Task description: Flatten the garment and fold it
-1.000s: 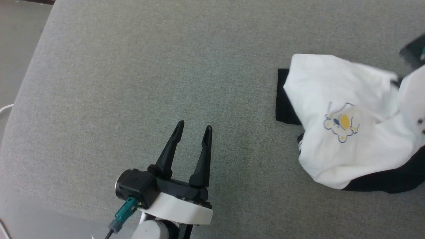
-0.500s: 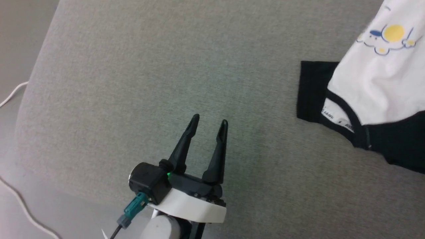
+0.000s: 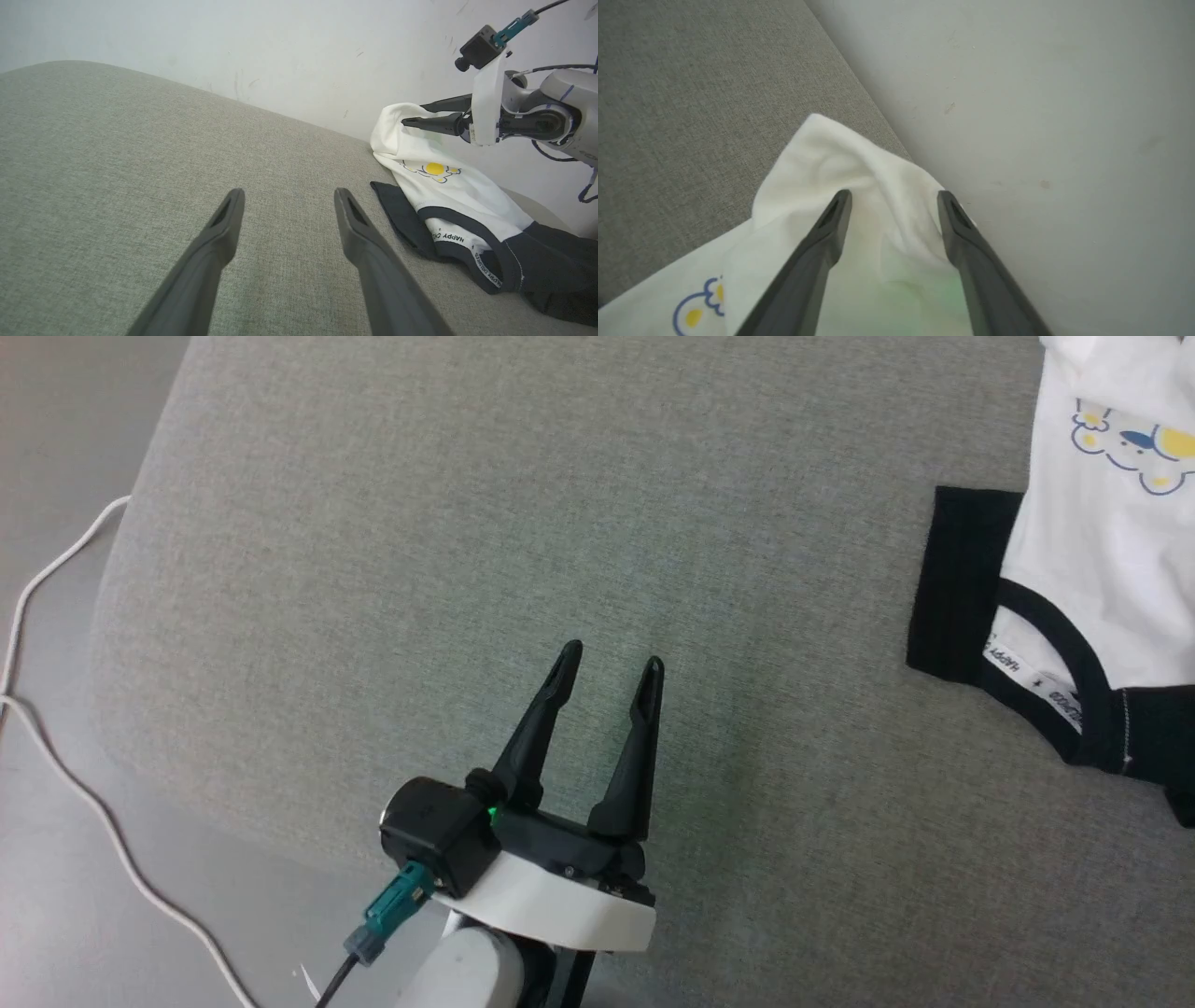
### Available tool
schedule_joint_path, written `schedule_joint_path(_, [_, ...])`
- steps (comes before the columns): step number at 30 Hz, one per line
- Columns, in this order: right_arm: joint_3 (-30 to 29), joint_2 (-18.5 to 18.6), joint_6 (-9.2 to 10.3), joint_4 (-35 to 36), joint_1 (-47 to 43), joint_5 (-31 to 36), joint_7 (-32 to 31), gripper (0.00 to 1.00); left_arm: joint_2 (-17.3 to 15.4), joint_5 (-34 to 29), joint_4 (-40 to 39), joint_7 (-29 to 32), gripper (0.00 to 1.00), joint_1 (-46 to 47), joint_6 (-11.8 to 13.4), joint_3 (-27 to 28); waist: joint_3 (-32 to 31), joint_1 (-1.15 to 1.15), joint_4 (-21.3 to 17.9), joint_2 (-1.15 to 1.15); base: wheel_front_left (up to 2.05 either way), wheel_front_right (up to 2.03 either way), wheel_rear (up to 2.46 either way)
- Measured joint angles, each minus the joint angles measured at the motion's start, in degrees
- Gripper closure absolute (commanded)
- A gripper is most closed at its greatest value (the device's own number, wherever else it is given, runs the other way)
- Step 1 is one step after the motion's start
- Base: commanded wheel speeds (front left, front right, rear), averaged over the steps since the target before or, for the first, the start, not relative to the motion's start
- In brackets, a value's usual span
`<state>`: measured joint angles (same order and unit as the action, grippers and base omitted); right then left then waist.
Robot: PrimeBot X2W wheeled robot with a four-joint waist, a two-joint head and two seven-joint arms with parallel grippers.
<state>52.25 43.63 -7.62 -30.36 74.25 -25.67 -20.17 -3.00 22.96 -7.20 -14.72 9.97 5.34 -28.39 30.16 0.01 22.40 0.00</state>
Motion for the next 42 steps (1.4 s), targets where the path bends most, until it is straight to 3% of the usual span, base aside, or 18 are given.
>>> schedule_joint_path(10, [-13.6,-0.4,0.01,4.3,-8.6,-11.1,4.4,0.00,0.0,-2.6,2.2,0.0,0.00,-1.2,-0.8,3.8,-4.0,-0.01,-3.4,0.00,0.00,0.00,0.00])
schedule_joint_path(14, [-23.2,1.2,0.02,8.9,-17.4,-11.3,5.5,0.00,-0.1,-3.5,2.5,0.0,0.00,-3.9,-1.4,6.1,-7.4,-0.02,-5.8,0.00,0.00,0.00,0.00])
schedule_joint_path(19, [-39.5,1.0,0.02,15.3,-34.5,-9.1,3.7,0.00,-0.8,-4.5,1.9,0.0,0.00,-7.2,-1.8,8.4,-11.1,-0.02,-9.5,0.00,0.00,0.00,0.00])
schedule_joint_path(23, [-55.1,-3.1,0.02,22.2,-50.8,-4.1,0.0,0.00,-1.0,-5.1,0.6,0.0,0.00,-8.5,-1.9,9.3,-13.0,-0.03,-12.6,0.00,0.00,0.00,0.00])
schedule_joint_path(29, [-71.1,-16.6,0.03,35.9,-70.5,0.9,-7.9,0.00,-1.0,-5.8,-0.4,0.0,0.00,-8.4,-2.4,9.5,-13.6,-0.03,-15.9,0.00,0.00,0.00,0.00])
schedule_joint_path(34, [-74.0,-23.3,0.07,42.4,-75.6,3.9,-11.9,0.00,-0.9,-5.9,-0.4,0.0,0.00,-7.8,-2.9,9.3,-11.8,-0.01,-16.4,0.00,0.00,0.00,0.00])
schedule_joint_path(42, [-72.2,-23.5,0.07,37.2,-72.0,6.9,-12.4,0.00,-0.7,-6.4,-0.1,0.0,0.00,-6.2,-3.3,8.9,-8.9,0.00,-14.6,0.00,0.00,0.00,0.00])
